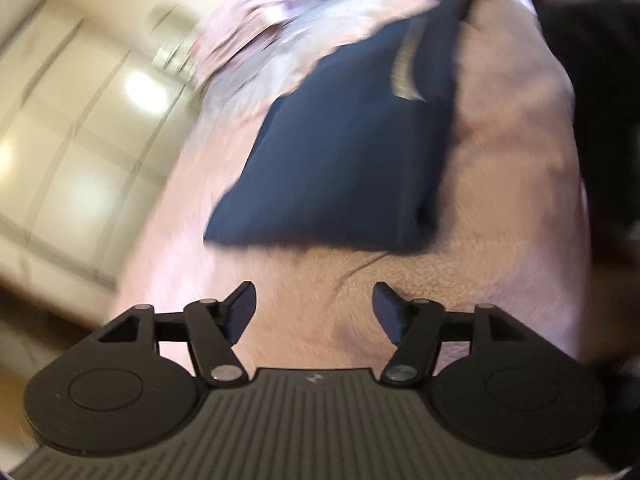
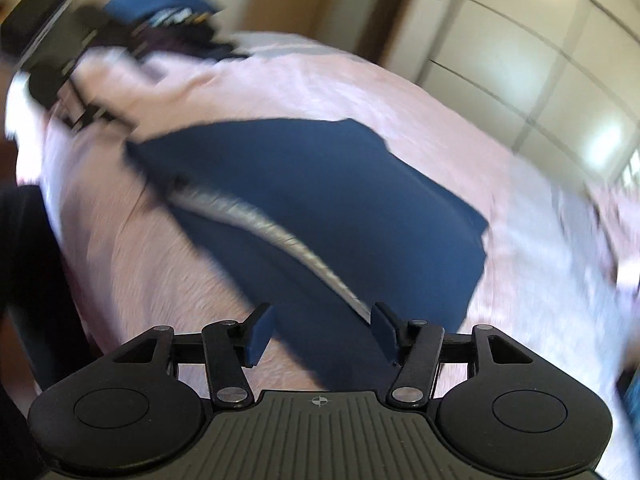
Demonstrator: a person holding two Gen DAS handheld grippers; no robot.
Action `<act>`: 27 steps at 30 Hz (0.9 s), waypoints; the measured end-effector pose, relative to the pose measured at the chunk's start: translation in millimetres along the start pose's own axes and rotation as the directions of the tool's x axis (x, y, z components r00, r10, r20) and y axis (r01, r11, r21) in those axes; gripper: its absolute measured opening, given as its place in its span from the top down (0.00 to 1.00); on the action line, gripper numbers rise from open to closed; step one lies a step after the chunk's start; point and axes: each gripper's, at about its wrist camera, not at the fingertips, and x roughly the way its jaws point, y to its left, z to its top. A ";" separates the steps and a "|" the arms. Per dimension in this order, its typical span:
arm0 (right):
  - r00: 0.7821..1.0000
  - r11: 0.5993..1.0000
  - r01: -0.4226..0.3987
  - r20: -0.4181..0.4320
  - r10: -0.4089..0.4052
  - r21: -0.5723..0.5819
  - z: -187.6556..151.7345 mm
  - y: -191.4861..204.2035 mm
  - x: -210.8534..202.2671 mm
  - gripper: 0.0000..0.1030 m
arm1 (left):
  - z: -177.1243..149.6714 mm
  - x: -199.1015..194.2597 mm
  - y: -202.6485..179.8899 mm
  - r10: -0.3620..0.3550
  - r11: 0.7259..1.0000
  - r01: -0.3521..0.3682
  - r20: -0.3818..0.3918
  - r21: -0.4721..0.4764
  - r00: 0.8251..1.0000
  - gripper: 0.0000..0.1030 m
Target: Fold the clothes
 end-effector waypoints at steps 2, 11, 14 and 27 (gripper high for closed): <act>1.000 0.997 0.005 -0.013 -0.006 -0.082 -0.7 12.1 6.4 0.44 | 0.5 10.5 -12.4 0.023 0.993 -0.027 0.041 0.115 0.999 0.39; 0.998 0.954 0.063 0.009 -0.064 -0.292 -19.8 29.9 19.4 0.43 | -0.6 55.3 -22.7 -0.025 0.919 -0.053 0.192 0.391 0.981 0.37; 0.995 0.930 0.099 0.027 -0.095 -0.354 -27.6 34.0 21.2 0.43 | 6.9 72.1 -9.5 -0.028 0.936 -0.047 0.207 0.348 0.978 0.37; 0.966 0.797 0.259 0.141 -0.217 -0.546 -35.1 33.3 64.9 0.43 | 9.2 75.6 -0.5 -0.010 0.967 -0.054 0.248 0.250 0.969 0.43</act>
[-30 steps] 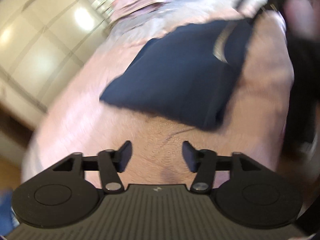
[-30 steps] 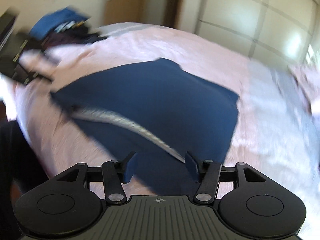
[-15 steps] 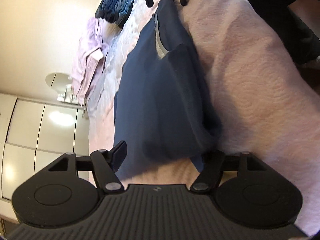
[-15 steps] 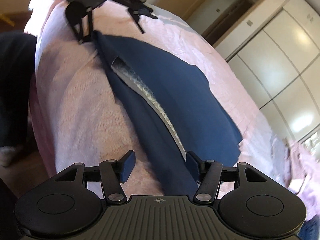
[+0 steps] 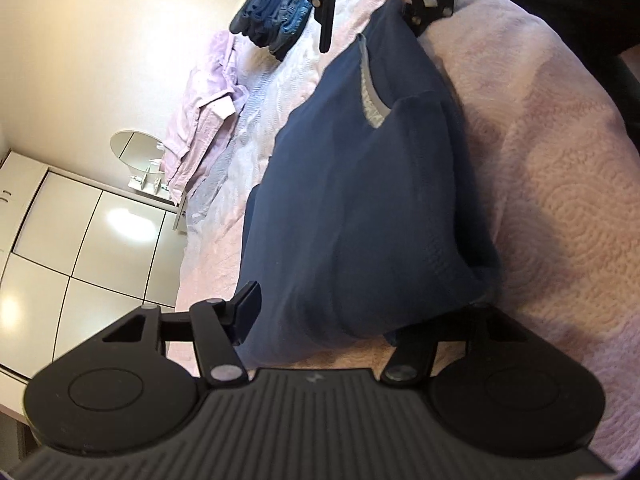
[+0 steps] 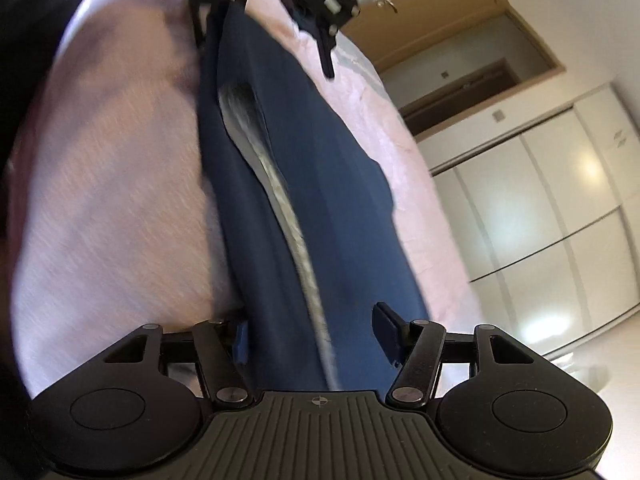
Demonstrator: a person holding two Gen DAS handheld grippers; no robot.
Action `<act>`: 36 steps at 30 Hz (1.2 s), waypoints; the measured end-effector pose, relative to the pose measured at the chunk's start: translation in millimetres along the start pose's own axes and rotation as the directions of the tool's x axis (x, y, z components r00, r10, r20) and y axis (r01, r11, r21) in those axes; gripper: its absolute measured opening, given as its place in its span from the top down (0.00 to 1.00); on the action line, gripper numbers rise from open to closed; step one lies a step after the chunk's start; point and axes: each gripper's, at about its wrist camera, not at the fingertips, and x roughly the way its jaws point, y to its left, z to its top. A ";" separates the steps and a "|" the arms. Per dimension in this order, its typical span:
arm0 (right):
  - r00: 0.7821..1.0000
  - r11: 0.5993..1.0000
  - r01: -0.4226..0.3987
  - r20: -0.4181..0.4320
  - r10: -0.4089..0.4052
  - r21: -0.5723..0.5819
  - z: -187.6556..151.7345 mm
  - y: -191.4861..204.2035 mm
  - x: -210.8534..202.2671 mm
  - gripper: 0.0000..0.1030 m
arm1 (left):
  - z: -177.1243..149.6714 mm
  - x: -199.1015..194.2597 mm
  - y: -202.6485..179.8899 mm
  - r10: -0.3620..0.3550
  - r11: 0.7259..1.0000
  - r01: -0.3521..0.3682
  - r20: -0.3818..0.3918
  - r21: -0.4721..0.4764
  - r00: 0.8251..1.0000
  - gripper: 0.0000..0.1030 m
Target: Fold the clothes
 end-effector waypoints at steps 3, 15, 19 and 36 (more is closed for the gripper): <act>0.999 0.999 0.035 -0.029 -0.036 -0.034 -10.6 -5.1 11.8 0.43 | -0.4 2.5 4.4 -0.010 1.000 0.010 -0.001 -0.020 1.000 0.44; 0.997 0.998 -0.033 -0.075 0.029 -0.055 -15.3 -31.4 46.7 0.87 | 5.3 -4.0 26.2 -0.086 0.987 0.081 -0.027 -0.137 0.996 0.84; 0.995 0.999 -0.045 -0.088 0.045 -0.002 -0.2 -55.9 41.2 0.92 | 12.6 -13.2 50.9 -0.088 0.983 0.083 -0.025 -0.162 0.996 0.86; 0.966 0.971 -0.238 -0.102 0.238 0.011 54.7 -61.9 -111.9 0.97 | 73.2 -171.0 19.8 -0.314 0.906 0.318 0.061 -0.280 0.948 0.88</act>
